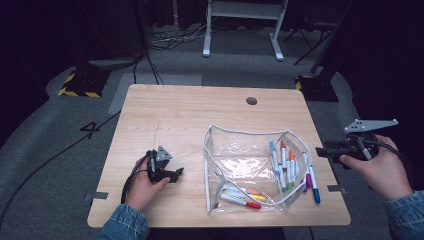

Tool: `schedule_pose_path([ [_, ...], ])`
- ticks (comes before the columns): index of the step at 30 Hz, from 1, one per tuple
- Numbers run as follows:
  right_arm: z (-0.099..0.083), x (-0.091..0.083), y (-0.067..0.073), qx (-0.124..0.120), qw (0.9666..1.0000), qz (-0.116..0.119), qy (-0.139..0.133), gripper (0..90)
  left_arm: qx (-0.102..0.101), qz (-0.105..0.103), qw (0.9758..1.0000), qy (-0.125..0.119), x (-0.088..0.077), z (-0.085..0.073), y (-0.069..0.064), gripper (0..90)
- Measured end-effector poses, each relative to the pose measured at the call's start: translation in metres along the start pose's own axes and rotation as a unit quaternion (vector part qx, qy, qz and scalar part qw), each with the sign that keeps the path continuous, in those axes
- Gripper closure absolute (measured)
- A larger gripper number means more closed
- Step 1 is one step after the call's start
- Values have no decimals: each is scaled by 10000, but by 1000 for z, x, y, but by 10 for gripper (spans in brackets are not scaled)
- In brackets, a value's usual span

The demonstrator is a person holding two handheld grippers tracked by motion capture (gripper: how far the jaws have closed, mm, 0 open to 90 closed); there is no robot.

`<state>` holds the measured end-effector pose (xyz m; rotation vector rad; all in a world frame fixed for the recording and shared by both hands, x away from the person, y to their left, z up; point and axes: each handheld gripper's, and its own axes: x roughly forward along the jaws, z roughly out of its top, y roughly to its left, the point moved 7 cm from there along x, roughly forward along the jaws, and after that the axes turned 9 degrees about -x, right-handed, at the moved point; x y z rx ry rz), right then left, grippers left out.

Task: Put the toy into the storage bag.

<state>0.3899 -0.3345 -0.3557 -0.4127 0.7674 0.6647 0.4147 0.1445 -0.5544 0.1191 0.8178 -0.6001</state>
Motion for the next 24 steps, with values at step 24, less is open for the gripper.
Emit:
schedule_pose_path([
  [24,-132,95,-13,933,9858,132,1391,555,-14,-3,10000,-16,0,0,0,220],
])
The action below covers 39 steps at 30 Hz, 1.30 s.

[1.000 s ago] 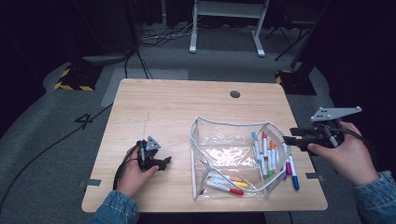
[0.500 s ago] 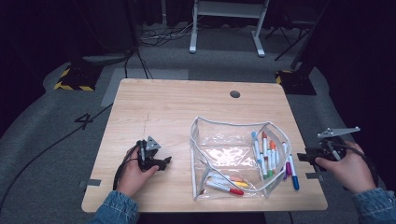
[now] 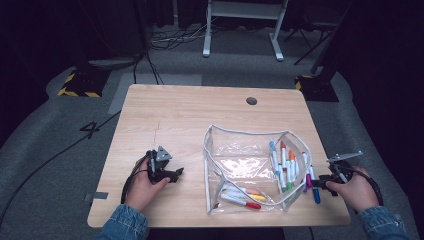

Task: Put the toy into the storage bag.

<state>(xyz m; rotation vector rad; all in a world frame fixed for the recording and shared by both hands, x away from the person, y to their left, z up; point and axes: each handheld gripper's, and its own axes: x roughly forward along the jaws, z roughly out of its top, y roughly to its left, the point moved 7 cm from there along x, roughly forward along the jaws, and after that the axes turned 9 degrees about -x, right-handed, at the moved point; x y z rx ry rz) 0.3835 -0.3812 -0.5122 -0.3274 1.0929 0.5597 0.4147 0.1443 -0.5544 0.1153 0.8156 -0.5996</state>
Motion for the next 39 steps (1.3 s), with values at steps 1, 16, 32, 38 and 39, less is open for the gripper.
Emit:
schedule_pose_path([
  [1,-1,2,-2,9,10000,-23,11,560,-8,1,10000,5,0,0,0,220],
  [16,-14,13,-26,384,9976,-474,313,767,11,5,10000,0,0,0,0,220],
  [32,11,-36,-24,371,9982,-425,-178,768,-9,-3,10000,0,0,0,0,220],
  [38,33,-69,-17,232,9982,-353,-437,768,-11,-3,10000,2,0,0,0,220],
  [39,38,-76,-12,295,9980,-259,-504,769,32,17,10000,8,0,0,1,220],
])
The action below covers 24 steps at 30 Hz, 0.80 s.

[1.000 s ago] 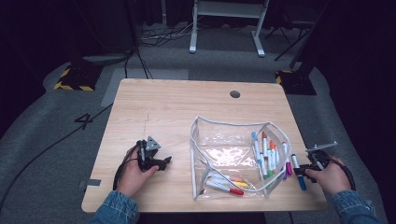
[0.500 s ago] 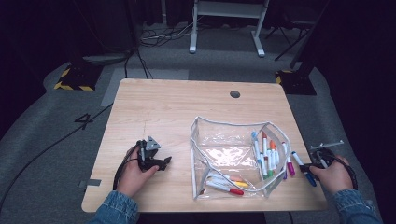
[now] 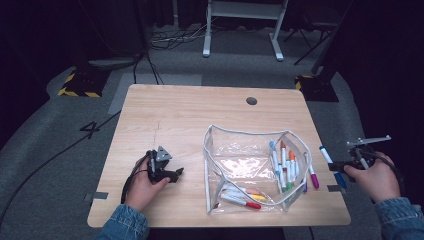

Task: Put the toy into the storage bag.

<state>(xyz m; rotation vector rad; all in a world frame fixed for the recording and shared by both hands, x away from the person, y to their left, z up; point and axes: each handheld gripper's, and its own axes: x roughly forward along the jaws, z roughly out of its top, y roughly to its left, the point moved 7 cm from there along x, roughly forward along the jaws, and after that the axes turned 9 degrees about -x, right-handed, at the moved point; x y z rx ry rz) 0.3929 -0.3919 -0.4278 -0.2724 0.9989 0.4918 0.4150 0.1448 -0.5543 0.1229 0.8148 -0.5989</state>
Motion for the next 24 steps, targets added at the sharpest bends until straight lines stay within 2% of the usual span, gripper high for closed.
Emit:
schedule_pose_path([
  [4,19,-20,10,-141,9997,42,-180,768,-42,-22,10000,-4,0,0,-1,220],
  [13,65,-59,47,-805,9951,234,-526,768,-34,-16,10000,0,0,0,-1,220],
  [18,91,-73,74,-1211,9893,452,-683,769,-31,-17,10000,-4,0,0,-1,219],
  [24,114,-74,110,-1666,9809,734,-688,768,-53,-19,10000,-14,0,0,-1,220],
])
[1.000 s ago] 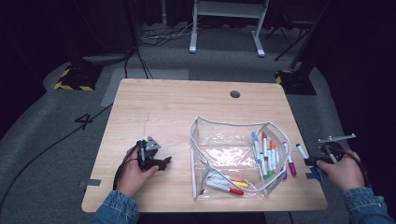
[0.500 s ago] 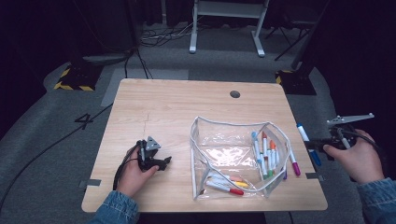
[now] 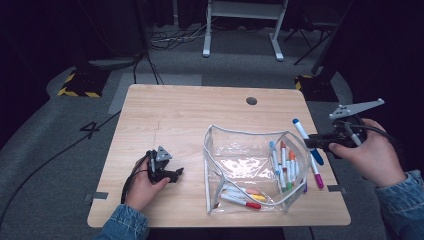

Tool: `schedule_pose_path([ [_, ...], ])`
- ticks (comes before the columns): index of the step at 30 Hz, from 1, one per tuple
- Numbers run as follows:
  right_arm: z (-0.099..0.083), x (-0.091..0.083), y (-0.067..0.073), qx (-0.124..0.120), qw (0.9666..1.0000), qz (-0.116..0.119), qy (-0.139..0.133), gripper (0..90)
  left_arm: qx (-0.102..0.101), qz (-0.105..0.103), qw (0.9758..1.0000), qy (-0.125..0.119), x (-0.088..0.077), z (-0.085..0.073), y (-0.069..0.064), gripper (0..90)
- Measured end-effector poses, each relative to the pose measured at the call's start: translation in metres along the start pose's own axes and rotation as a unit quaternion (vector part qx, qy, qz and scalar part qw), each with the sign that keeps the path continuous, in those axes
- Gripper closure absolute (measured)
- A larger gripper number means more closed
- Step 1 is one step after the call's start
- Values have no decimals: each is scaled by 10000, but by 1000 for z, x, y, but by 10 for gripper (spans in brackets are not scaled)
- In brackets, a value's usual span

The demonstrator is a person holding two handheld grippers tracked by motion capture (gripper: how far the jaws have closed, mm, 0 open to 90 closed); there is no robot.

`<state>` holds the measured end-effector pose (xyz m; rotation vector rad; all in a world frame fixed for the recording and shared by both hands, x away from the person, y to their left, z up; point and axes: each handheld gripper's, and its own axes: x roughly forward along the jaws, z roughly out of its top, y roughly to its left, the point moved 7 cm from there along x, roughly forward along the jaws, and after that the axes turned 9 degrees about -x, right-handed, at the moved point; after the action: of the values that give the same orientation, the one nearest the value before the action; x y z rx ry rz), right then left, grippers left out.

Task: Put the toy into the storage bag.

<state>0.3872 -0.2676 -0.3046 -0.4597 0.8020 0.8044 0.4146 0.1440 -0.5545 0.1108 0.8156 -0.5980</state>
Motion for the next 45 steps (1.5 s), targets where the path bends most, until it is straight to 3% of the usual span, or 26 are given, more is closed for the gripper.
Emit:
schedule_pose_path([
  [9,30,27,33,-443,9979,456,124,768,18,5,10000,-2,0,0,0,219],
  [21,50,76,65,-777,9921,936,320,768,33,5,10000,2,0,0,1,217],
  [32,34,126,82,-982,9832,1268,869,769,32,-4,10000,6,0,0,0,214],
  [38,24,140,86,-1152,9780,1258,1204,769,34,-5,10000,7,0,0,0,213],
  [45,18,152,88,-1193,9745,1289,1393,769,34,-4,10000,8,0,0,0,213],
])
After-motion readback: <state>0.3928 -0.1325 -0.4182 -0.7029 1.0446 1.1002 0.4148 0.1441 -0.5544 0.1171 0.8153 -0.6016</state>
